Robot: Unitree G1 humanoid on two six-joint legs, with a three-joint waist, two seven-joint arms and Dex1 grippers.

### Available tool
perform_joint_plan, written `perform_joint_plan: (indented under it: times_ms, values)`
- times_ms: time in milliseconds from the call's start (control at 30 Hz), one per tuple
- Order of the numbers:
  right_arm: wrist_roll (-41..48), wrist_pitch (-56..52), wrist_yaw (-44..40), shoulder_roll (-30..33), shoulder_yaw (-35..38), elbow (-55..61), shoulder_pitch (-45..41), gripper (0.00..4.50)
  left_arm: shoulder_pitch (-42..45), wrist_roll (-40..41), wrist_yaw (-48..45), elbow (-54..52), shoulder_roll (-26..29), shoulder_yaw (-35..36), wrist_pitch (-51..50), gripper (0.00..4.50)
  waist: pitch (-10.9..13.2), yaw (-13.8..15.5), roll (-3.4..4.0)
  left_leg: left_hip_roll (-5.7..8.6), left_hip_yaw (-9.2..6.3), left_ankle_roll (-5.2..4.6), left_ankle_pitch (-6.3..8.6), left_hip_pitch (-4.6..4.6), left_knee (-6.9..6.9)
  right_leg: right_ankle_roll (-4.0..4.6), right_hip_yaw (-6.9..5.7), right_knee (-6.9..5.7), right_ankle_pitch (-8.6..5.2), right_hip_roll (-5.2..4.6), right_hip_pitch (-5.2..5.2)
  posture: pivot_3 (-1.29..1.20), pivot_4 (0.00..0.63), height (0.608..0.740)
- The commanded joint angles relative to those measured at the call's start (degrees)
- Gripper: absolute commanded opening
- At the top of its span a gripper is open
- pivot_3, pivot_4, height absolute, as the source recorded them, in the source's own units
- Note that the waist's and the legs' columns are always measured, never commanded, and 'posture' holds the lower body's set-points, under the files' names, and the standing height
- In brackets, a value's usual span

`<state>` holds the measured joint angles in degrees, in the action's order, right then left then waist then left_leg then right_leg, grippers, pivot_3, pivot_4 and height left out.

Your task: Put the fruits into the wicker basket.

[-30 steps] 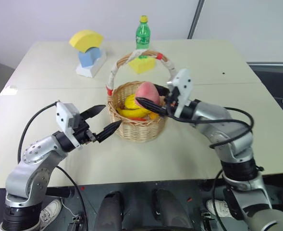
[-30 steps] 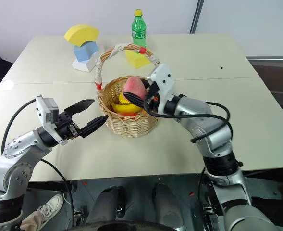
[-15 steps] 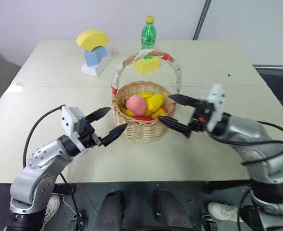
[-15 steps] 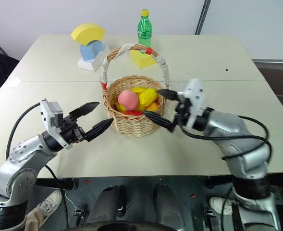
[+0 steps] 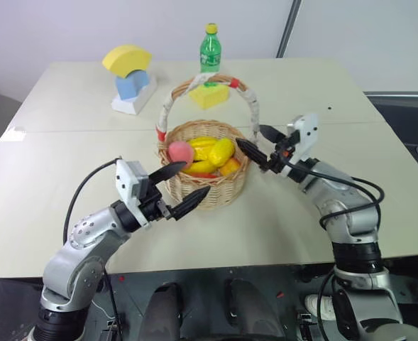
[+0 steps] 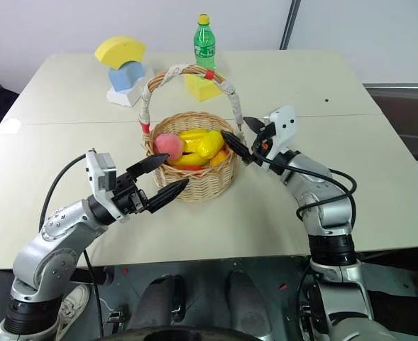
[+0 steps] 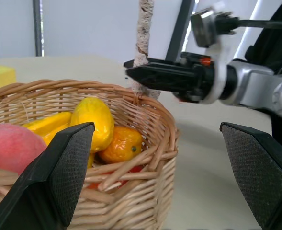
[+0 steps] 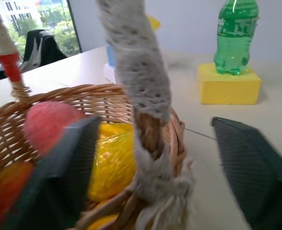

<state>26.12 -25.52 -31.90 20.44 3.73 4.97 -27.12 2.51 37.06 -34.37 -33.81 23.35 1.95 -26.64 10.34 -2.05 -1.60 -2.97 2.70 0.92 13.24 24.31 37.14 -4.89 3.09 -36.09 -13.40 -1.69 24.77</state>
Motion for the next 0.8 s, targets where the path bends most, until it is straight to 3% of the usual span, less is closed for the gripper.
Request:
perform_joint_plan:
  times_ms: [33, 133, 400, 500, 633, 800]
  values:
    - [1.84, 1.63, -1.07, -0.65, 1.83, 1.64, -0.41, 1.56, -0.42, -0.55, 1.07, -3.37, -0.87, -0.84, 1.82, 4.5, 0.0, -0.02, 0.0, 0.0, 0.01, 0.0, 0.0, 0.0, 0.0, 0.0, 0.0, 0.0, 0.0, 0.0, 0.0, 0.0, 0.15, 0.74]
    - [3.0, 1.33, -1.0, -0.56, 2.94, 3.14, 0.37, 0.16, -0.35, -0.81, 1.22, -3.13, -0.97, -1.17, 2.15, 4.5, 0.0, -0.08, 0.0, 0.0, 0.0, 0.0, 0.0, -0.02, 0.0, 0.0, 0.0, -0.02, 0.0, 0.0, 0.0, 0.0, 0.15, 0.74]
    - [0.98, 4.82, 6.32, 3.15, 13.36, 4.0, 1.76, 0.12, 2.48, -0.05, -1.38, -0.06, -0.49, -1.9, 2.07, 4.5, 0.0, 0.03, 0.01, 0.0, 0.0, 0.0, 0.0, -0.01, 0.0, 0.0, -0.01, -0.02, 0.0, 0.0, 0.0, 0.0, 0.15, 0.74]
    - [-5.64, 10.12, 14.69, 7.09, 19.56, -2.9, 1.4, 0.12, 4.71, -0.44, -2.54, 1.87, -0.74, -2.62, 2.3, 4.5, 0.0, 0.9, 0.01, 0.03, 0.01, 0.0, 0.0, 0.02, 0.03, 0.01, 0.0, 0.0, 0.0, -0.01, 0.01, 0.0, 0.15, 0.74]
    - [-9.7, 14.44, 20.67, 9.24, 22.01, -11.82, -1.08, 0.12, 6.02, -0.74, -2.62, 2.83, -1.17, -2.89, 2.43, 4.5, 0.0, 0.89, 0.03, 0.05, 0.06, 0.0, 0.0, 0.02, 0.03, 0.01, 0.05, 0.05, 0.0, -0.02, 0.01, 0.0, 0.15, 0.74]
    - [-11.32, 18.23, 22.46, 10.41, 22.7, -21.95, -5.12, 0.12, 6.48, -1.61, -2.05, 3.18, -1.45, -3.4, 2.61, 4.5, 0.02, -0.67, 0.21, 0.03, 0.04, -0.01, 0.0, -0.1, -0.05, 0.0, 0.14, -0.06, 0.01, 0.08, 0.02, 0.0, 0.15, 0.74]
